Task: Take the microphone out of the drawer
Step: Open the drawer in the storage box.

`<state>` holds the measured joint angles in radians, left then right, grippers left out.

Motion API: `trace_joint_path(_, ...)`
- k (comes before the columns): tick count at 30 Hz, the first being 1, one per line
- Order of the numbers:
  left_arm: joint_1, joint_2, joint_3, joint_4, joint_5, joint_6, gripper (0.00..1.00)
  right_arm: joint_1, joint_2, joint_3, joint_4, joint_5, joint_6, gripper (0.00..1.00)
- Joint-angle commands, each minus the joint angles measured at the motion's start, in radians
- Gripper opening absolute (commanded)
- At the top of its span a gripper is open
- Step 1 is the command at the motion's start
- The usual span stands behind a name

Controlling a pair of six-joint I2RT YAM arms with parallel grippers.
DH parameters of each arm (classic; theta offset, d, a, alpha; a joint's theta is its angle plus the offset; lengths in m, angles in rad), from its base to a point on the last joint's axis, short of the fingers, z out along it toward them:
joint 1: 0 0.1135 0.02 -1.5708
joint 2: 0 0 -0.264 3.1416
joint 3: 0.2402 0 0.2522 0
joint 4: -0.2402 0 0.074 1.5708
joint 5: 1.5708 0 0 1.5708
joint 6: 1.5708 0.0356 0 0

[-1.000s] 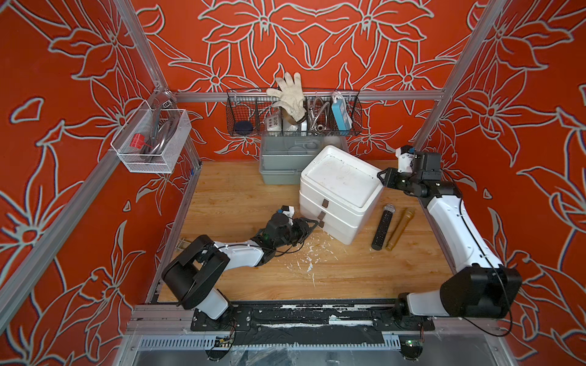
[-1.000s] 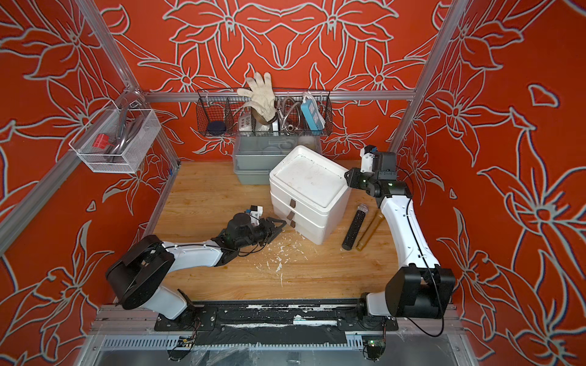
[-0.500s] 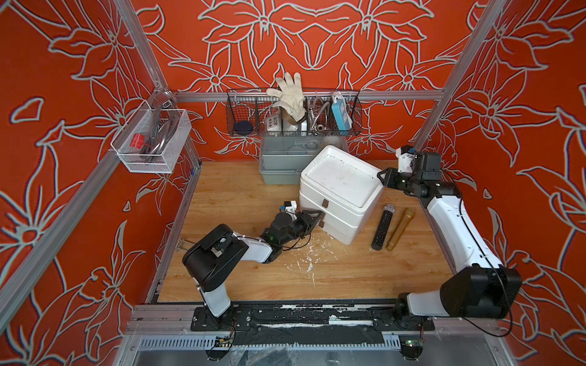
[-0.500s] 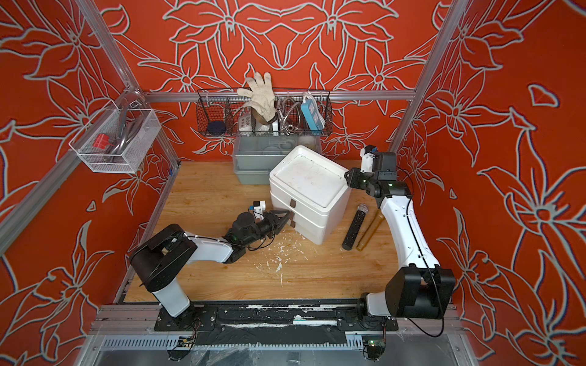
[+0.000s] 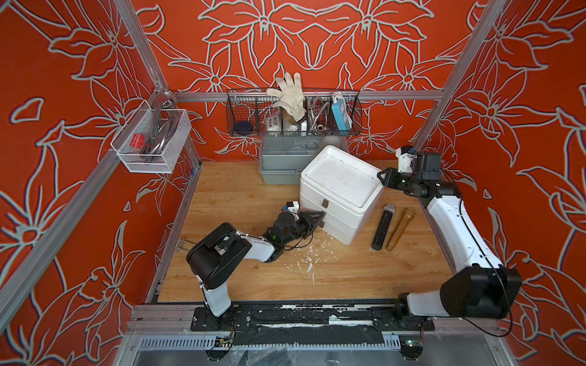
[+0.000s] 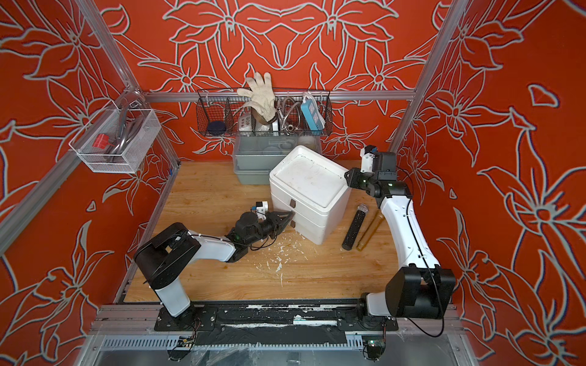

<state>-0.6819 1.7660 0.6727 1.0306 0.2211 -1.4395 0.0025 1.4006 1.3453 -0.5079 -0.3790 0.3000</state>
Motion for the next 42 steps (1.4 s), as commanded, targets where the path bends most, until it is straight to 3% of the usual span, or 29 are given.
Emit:
trace_joint_path(1,-0.007,0.022,0.022,0.034,0.008,0.002,0.13,0.051,0.080,-0.057,-0.150,-0.117,0.056,0.06)
trace_joint_path(3,-0.007,0.023,0.020,0.035,0.013,0.001,0.00,0.050,0.081,-0.057,-0.147,-0.116,0.058,0.06)
trace_joint_path(12,-0.008,-0.091,-0.071,-0.024,0.038,0.017,0.00,0.050,0.085,-0.057,-0.143,-0.092,0.067,0.05)
trace_joint_path(22,-0.012,-0.388,-0.180,-0.310,0.032,0.131,0.00,0.051,0.097,-0.060,-0.130,-0.077,0.082,0.05)
trace_joint_path(34,-0.011,-0.716,-0.306,-0.644,0.013,0.156,0.00,0.051,0.098,-0.062,-0.135,-0.058,0.082,0.05)
trace_joint_path(42,-0.012,-0.823,-0.352,-0.713,-0.005,0.131,0.00,0.051,0.103,-0.061,-0.132,-0.050,0.087,0.05)
